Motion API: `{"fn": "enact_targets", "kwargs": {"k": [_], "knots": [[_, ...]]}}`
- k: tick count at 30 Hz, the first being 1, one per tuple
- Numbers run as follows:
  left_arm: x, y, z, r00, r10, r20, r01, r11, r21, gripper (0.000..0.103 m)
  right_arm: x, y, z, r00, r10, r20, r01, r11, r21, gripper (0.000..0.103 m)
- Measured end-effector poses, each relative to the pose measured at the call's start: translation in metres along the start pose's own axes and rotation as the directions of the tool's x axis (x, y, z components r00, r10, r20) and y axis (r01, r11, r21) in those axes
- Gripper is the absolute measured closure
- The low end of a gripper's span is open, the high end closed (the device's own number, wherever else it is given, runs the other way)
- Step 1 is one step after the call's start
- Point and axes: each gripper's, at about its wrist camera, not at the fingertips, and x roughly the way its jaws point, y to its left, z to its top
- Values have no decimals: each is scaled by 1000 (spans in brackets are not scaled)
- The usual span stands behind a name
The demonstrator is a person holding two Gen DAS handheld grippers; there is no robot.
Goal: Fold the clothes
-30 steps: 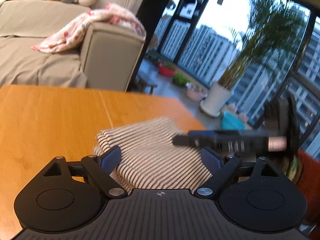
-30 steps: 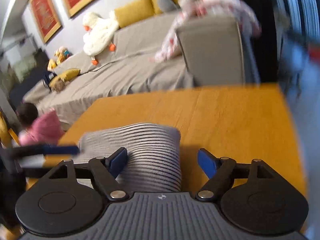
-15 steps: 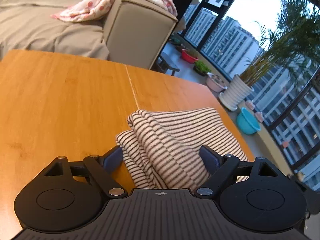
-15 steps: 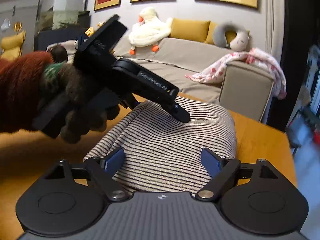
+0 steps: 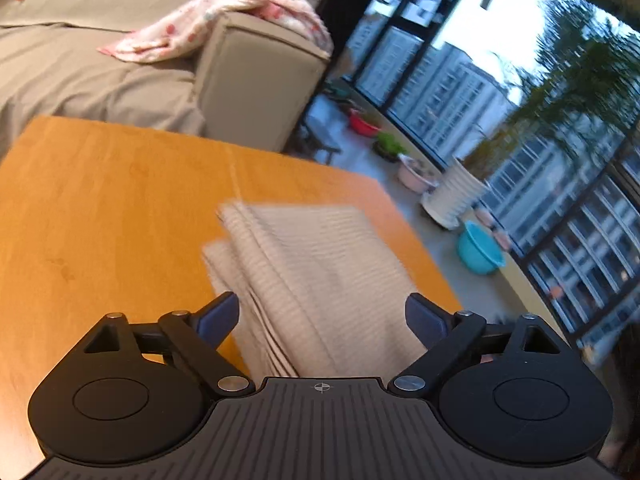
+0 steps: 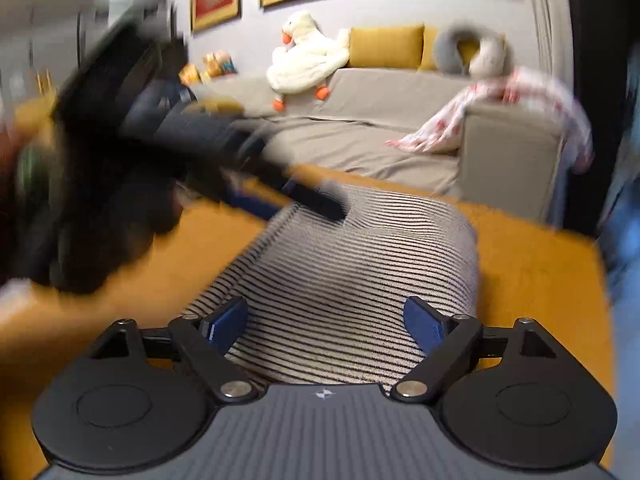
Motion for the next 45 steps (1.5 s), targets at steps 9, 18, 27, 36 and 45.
{"fn": "enact_targets", "kwargs": {"k": [9,18,27,36,45], "knots": [[15,10,-29,998,-18,-61,17,1000,-14,27,27,-84,2,998,41,-55,-18,929,370,18],[17,16,-28,998,-2,-57,2,1000,-13,25,28,-97,18,998,65,-27,-48,907,418,37],[16,11,-32,998,1,-57,-1,1000,0,23,18,-96,4,996,26,-81,11,907,421,25],[7,26,-31,1000,7,-19,-7,1000,-6,25,41,-78,6,992,78,-102,-30,911,412,31],[-23,114,0,988,138,72,-131,987,-91,21,145,-43,57,993,108,-55,-83,938,336,30]]}}
